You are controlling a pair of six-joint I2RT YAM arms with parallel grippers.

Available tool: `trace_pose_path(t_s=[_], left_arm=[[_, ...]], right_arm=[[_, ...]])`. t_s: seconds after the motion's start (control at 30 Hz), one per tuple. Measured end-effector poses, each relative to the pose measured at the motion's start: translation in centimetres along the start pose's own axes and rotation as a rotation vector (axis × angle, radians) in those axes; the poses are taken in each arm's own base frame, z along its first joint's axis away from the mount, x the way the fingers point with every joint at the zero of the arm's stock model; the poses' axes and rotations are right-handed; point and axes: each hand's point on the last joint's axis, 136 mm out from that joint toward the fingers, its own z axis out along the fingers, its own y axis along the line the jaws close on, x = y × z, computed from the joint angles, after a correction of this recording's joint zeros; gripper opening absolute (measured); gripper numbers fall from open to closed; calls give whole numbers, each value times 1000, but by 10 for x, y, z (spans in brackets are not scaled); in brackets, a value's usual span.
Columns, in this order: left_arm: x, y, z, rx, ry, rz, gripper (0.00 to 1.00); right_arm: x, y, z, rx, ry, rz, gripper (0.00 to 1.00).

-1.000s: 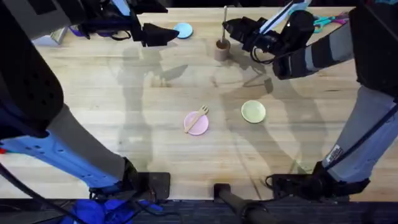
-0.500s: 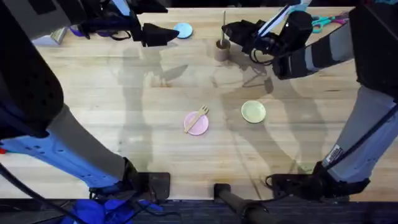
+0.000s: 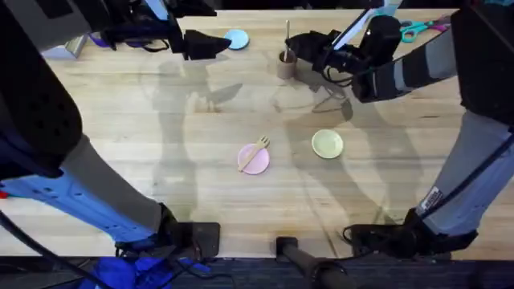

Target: Pick up a utensil and set it on the pink plate, then put the other utensil in the container.

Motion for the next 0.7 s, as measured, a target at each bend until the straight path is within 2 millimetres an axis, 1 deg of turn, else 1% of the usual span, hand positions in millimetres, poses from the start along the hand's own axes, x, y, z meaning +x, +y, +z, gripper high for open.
trace_pose_path(t_s=[0.3,0.5,0.63,0.7], left_arm=[[-1,1,0,-2,-2,6,992],[-1,1,0,-2,-2,6,992],[-1,1,0,-2,-2,6,992],[-1,1,0,-2,-2,6,992]], right_arm=[[8,0,0,-1,29,21,34],[9,0,0,-1,32,20,36],[9,0,0,-1,33,17,99],[9,0,0,-1,33,17,114]])
